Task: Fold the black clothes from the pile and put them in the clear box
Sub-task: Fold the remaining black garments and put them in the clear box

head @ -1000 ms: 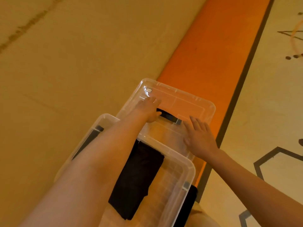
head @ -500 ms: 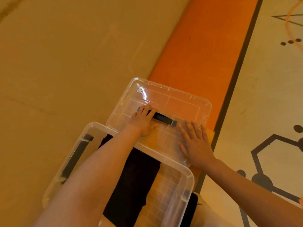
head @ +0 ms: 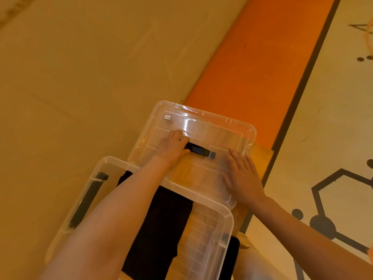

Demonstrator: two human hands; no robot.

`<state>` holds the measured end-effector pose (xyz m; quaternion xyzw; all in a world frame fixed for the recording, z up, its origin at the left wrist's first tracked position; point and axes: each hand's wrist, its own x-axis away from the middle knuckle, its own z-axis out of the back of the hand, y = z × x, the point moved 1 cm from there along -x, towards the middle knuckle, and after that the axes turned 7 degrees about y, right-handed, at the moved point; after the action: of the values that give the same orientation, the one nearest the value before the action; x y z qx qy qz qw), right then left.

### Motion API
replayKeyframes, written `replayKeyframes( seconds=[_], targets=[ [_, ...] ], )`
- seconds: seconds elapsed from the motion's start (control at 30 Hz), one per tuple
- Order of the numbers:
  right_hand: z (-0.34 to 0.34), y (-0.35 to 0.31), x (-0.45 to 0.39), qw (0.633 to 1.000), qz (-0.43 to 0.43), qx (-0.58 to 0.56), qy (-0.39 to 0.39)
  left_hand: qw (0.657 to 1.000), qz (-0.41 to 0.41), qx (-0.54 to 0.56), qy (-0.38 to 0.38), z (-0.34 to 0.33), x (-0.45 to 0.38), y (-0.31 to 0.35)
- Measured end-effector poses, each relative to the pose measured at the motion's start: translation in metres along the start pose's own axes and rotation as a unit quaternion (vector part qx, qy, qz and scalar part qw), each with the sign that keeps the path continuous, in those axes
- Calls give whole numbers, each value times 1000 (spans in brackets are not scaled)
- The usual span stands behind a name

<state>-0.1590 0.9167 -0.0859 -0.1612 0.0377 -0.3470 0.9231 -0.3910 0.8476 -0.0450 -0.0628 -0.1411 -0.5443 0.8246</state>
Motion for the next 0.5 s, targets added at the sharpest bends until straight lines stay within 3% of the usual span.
replayKeyframes(
  seconds=[0.13, 0.5],
  targets=[
    [4, 3, -7, 1000, 2, 13, 15, 1000, -6, 8, -9, -1, -4, 6],
    [33, 26, -24, 993, 12, 50, 102, 996, -28, -53, 64, 12, -29, 21]
  ],
)
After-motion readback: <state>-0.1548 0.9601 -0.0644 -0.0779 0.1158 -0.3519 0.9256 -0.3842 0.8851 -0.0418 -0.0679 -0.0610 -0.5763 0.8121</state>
